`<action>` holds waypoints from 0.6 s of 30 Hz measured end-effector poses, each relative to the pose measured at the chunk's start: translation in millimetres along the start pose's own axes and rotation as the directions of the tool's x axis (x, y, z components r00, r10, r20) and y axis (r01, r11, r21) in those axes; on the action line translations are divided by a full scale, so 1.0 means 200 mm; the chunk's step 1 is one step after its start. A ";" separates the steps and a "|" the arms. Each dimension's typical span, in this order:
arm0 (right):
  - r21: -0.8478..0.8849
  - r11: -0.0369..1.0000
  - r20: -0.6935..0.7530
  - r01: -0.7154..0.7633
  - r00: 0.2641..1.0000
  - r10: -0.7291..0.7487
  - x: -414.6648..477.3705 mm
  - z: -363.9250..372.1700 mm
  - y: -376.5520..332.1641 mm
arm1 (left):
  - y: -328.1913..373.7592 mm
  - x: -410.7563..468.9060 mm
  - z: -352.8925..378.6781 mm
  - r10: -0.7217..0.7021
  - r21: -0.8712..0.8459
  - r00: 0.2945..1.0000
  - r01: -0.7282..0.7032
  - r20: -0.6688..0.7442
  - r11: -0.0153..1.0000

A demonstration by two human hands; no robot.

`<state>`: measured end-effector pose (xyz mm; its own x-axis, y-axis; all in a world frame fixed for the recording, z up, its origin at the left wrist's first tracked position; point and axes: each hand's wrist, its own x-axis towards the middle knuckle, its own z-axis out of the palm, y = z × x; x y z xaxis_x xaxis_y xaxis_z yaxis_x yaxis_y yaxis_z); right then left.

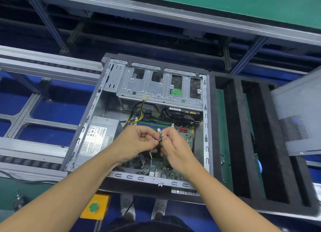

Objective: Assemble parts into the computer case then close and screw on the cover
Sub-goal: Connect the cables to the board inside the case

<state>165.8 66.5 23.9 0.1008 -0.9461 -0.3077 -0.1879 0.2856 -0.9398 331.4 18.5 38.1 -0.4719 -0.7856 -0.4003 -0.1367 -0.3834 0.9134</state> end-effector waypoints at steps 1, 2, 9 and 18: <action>0.034 0.999 0.002 -0.019 1.000 0.019 0.00 0.00 -0.01 | 0.00 0.00 0.00 -0.003 -0.020 1.000 0.003 0.008 1.000; 0.057 0.998 0.009 -0.040 0.999 0.039 0.00 0.00 -0.01 | 0.00 0.00 0.00 -0.003 -0.027 1.000 0.003 0.014 1.000; 0.183 0.976 0.063 -0.114 0.993 0.104 -0.01 -0.01 0.00 | 0.00 -0.01 0.00 0.025 0.001 0.999 -0.025 0.024 1.000; 0.178 0.973 0.050 -0.145 0.989 0.138 -0.02 -0.02 0.00 | -0.01 -0.01 -0.01 0.012 0.041 0.999 -0.013 0.035 0.999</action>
<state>162.4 69.7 26.6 0.1229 -0.8887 -0.4418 -0.0238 0.4424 -0.8965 333.8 19.9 37.7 -0.5036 -0.7725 -0.3867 -0.1657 -0.3530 0.9209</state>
